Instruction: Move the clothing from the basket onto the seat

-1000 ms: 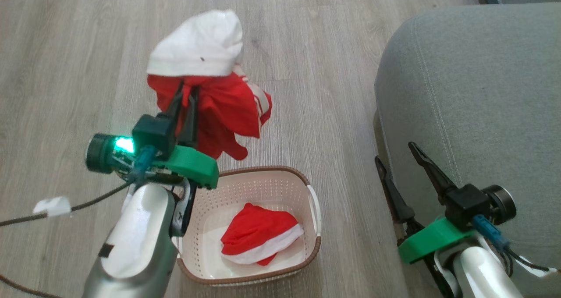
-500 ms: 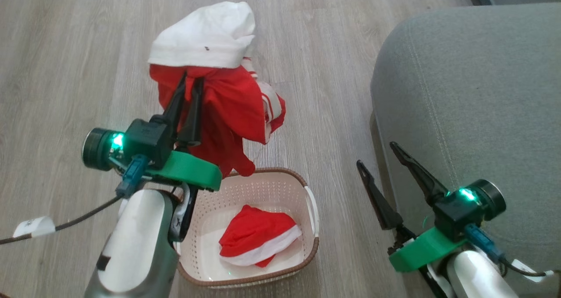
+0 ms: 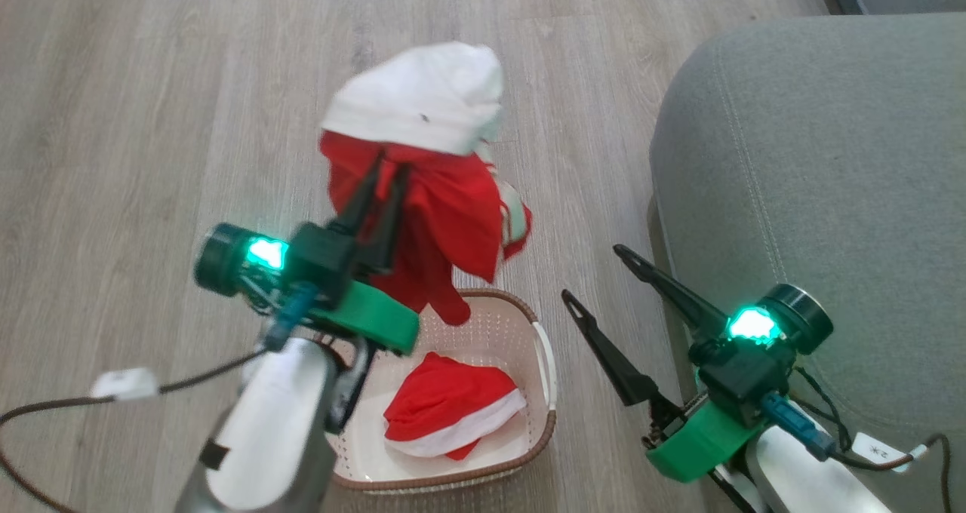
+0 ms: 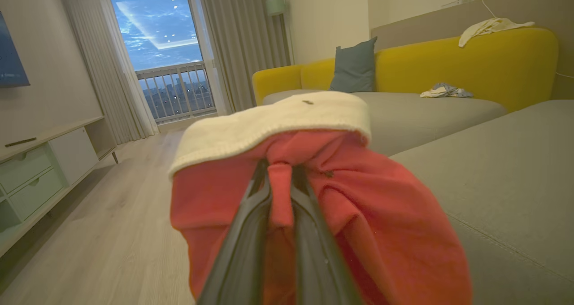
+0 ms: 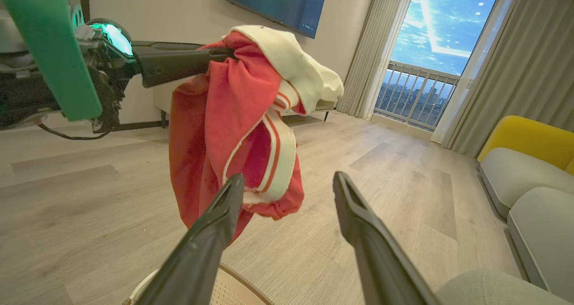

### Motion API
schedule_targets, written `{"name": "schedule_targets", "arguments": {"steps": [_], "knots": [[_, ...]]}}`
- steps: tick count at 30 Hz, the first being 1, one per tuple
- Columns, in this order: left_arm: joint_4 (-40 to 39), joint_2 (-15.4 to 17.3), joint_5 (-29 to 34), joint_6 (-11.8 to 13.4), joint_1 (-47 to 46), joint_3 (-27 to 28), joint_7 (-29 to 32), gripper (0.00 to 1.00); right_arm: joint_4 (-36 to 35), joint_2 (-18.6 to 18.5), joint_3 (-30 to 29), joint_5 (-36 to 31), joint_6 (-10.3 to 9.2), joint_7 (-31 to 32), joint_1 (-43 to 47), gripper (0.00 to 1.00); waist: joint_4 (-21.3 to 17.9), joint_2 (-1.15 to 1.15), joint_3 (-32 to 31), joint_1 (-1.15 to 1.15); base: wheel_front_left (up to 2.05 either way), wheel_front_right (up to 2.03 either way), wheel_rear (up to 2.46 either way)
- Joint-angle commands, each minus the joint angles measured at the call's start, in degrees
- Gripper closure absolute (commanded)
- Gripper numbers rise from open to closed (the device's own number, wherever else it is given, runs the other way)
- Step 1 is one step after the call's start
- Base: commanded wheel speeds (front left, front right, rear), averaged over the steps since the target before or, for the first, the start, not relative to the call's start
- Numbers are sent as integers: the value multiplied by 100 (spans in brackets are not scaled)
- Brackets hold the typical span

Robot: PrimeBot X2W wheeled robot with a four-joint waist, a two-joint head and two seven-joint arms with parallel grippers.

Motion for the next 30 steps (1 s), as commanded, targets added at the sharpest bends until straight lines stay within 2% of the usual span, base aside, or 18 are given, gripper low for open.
{"name": "schedule_targets", "arguments": {"steps": [1,11,15,30], "knots": [[-142,25,133,-8,-321,36,-72,100,-213,-97,141,70,-1,-37,-235,0,26,0,-4,0,0,0,0],[73,19,2,83,-446,-875,-72,100,159,-21,77,-128,-1,-37,-393,0,85,0,-16,0,0,0,0],[108,19,-22,131,-476,-1052,-72,100,293,-17,112,-150,-1,-37,-438,0,85,0,-11,0,0,0,0],[114,19,-283,-75,-619,-2057,-72,100,945,-50,324,-16,-1,-37,-721,0,141,0,-7,0,0,0,0]]}}
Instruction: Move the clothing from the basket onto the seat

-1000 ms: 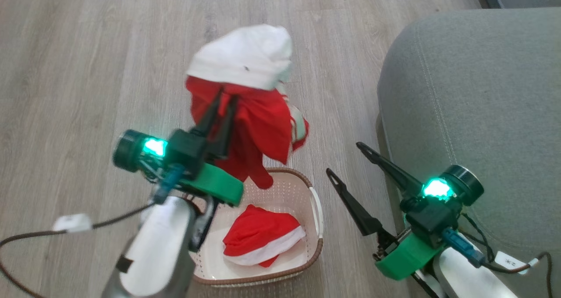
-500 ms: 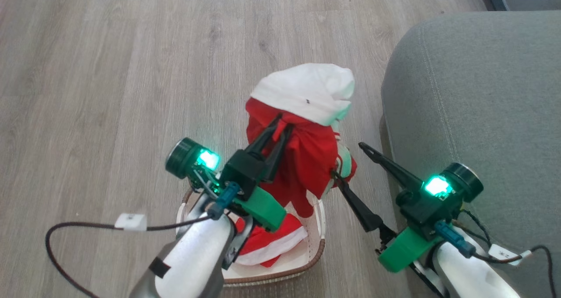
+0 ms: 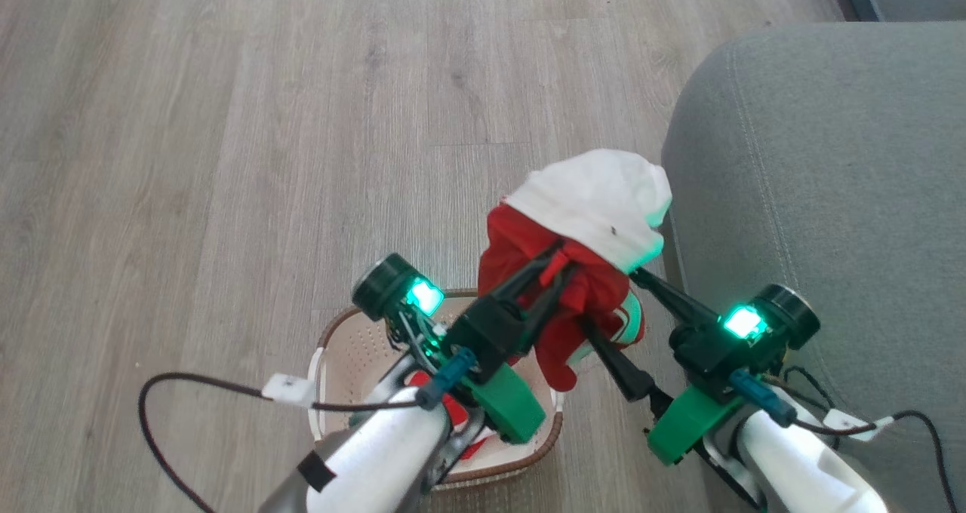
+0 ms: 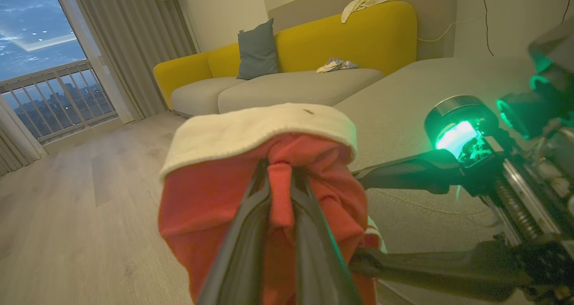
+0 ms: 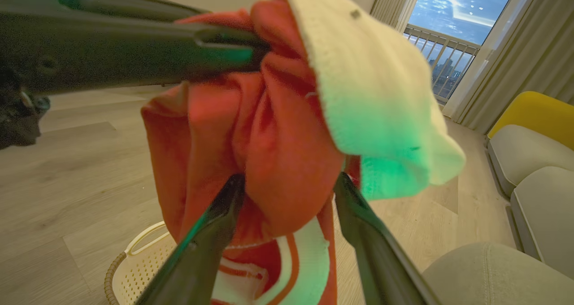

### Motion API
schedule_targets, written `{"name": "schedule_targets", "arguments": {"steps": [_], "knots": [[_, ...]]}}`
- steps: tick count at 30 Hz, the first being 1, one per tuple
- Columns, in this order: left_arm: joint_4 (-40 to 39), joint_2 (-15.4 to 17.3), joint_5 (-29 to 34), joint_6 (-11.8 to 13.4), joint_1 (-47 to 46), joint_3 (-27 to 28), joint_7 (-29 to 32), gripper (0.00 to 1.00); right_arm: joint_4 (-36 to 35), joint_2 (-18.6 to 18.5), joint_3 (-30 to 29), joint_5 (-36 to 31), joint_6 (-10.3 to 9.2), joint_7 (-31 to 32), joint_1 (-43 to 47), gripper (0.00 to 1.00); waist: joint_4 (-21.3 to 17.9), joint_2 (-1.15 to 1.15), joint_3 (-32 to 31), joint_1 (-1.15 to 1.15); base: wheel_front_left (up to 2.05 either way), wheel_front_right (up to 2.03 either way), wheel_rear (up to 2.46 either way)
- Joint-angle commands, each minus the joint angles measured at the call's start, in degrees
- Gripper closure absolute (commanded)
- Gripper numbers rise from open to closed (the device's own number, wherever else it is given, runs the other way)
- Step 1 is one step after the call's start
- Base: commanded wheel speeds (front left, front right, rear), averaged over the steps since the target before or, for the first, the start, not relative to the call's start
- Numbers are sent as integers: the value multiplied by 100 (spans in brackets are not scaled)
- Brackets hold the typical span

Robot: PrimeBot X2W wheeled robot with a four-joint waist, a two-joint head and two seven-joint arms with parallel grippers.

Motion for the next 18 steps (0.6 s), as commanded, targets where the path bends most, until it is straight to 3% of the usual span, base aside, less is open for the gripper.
{"name": "schedule_targets", "arguments": {"steps": [1,9,18], "knots": [[-207,12,-43,-6,-331,134,-72,100,-110,-4,75,41,-1,-37,-261,0,13,0,2,0,0,0,0],[-202,12,-285,-62,-443,-308,-72,100,262,13,427,7,-1,-37,-564,0,97,0,81,0,0,0,0],[-171,12,-427,62,-630,-483,-72,100,456,141,570,9,-1,-37,-754,0,208,0,162,0,0,0,0]]}}
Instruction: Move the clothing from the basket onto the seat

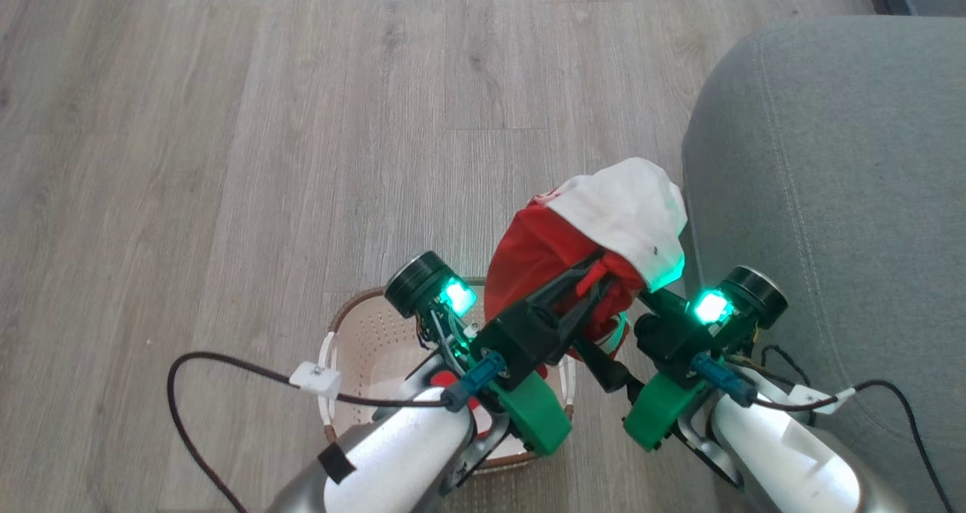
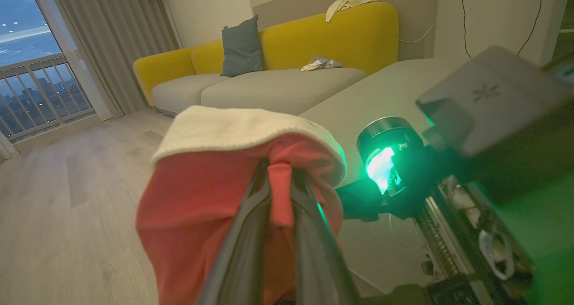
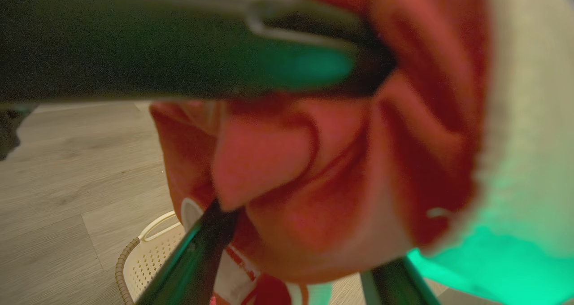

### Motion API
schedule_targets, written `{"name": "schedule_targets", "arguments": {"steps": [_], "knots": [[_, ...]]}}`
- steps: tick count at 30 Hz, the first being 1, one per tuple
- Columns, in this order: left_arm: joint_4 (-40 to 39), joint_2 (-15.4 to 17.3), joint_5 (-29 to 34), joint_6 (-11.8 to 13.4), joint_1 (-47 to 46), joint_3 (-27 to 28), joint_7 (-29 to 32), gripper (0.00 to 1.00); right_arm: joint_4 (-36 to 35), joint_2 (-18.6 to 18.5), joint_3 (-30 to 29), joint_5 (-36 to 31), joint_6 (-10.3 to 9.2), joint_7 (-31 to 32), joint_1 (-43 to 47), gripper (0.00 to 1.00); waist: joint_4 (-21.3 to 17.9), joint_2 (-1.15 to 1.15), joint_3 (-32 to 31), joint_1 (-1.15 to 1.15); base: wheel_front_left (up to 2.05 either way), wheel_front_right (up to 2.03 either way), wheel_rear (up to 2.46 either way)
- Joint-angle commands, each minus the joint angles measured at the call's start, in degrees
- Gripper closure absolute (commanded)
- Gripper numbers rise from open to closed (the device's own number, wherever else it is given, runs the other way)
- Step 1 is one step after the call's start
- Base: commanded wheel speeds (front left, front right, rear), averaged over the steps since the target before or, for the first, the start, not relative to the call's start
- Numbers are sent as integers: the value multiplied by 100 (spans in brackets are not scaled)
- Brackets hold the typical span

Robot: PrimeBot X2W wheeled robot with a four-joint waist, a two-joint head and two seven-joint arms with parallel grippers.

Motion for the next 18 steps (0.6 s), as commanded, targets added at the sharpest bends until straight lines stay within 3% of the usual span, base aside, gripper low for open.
{"name": "schedule_targets", "arguments": {"steps": [1,4,5,6,18], "knots": [[-179,-5,-51,40,-320,153,-72,100,-129,106,-29,28,-1,-37,-178,0,23,0,2,0,0,0,0],[-185,-5,-92,62,-337,119,-72,100,-133,181,-129,30,-1,-37,-165,0,52,0,5,0,0,0,0],[-188,-5,-104,69,-340,108,-72,100,-105,202,-167,35,-1,-37,-154,63,61,0,2,0,0,0,0],[-188,-5,-115,75,-342,99,-72,100,-92,218,-200,17,-1,-37,-154,100,68,0,-1,0,0,0,0],[-52,-5,-131,137,-302,299,-72,100,-186,395,-707,209,-1,-37,13,100,76,0,-53,0,0,0,0]]}}
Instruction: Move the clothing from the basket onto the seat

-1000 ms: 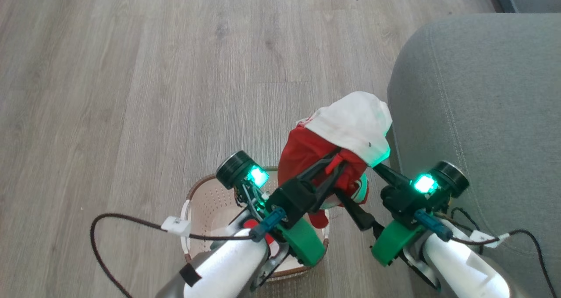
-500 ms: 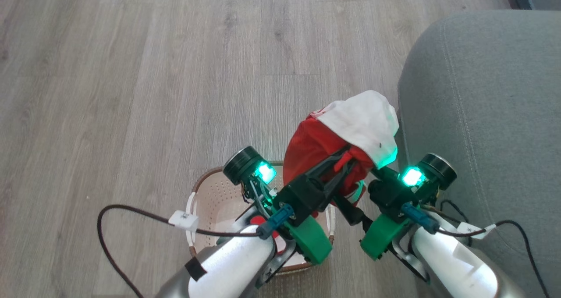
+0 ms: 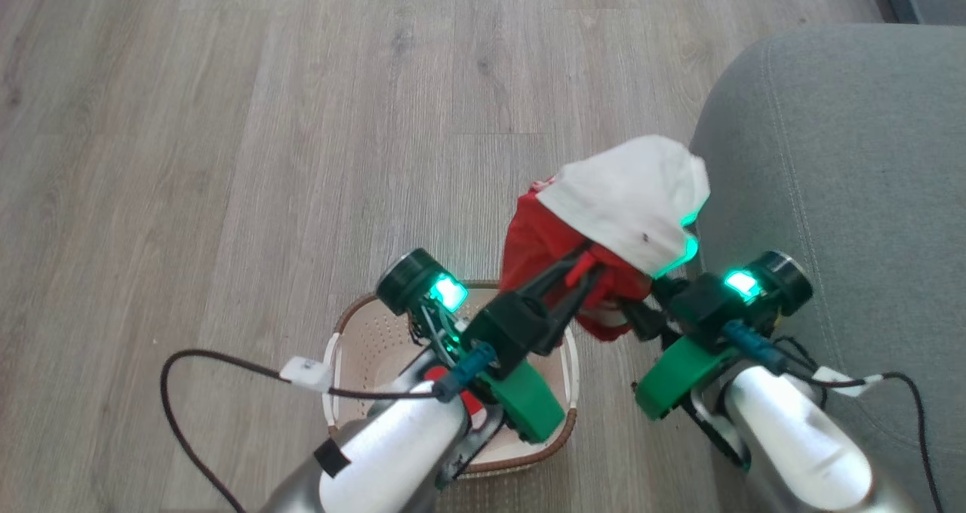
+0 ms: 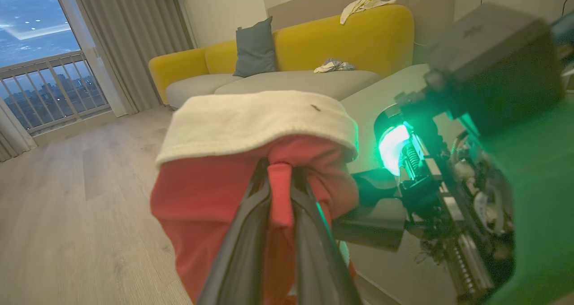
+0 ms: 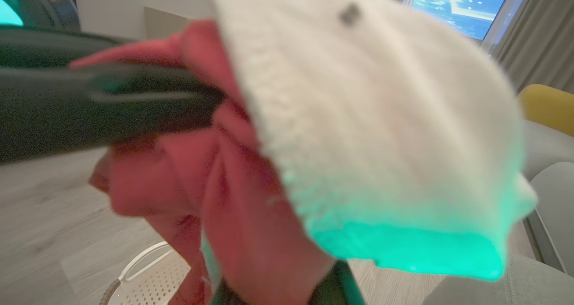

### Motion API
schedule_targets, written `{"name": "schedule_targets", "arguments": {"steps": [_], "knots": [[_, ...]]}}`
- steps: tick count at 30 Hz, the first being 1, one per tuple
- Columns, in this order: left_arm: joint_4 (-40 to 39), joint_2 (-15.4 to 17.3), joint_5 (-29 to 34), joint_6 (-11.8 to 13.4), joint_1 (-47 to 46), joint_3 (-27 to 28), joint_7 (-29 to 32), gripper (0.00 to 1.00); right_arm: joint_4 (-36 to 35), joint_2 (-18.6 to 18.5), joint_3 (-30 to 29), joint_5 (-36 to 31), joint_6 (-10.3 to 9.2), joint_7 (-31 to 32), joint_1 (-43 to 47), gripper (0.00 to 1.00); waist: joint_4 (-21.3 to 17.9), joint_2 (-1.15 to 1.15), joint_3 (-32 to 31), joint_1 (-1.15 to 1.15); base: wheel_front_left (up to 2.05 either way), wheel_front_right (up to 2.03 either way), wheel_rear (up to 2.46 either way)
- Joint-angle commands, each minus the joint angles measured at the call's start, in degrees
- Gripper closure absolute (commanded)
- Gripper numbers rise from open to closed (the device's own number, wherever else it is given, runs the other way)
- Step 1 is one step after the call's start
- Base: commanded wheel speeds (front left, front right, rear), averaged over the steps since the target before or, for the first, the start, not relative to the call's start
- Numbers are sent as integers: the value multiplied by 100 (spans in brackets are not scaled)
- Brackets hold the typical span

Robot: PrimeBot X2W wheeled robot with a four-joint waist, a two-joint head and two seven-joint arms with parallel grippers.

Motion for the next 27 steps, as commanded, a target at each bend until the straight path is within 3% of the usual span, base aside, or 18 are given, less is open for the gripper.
{"name": "schedule_targets", "arguments": {"steps": [1,10,18,19,20,22,27], "knots": [[-120,1,-11,14,-273,266,-28,100,-241,89,-38,78,-1,-38,-6,100,-4,0,-1,0,0,0,0],[-107,1,-98,-6,-109,569,-28,100,-547,301,-822,80,-1,-38,193,100,-26,0,5,0,0,0,0],[-75,1,-72,-156,30,517,-28,100,-702,422,-1008,80,-1,-38,299,100,-23,0,-7,0,0,0,0],[-89,1,-66,-160,44,504,-28,74,-711,434,-1009,86,-1,-38,304,100,-21,0,-10,0,0,0,0],[-111,1,-54,-159,53,493,-28,55,-725,447,-1012,96,-1,-38,308,100,-19,0,-14,0,0,0,0],[-180,1,-42,-156,82,473,-28,0,-759,467,-1025,108,-1,-38,318,100,-14,0,-21,0,0,0,0],[-282,1,-44,-134,154,464,-28,0,-847,482,-1072,88,-1,-38,342,100,8,0,-43,0,0,0,0]]}}
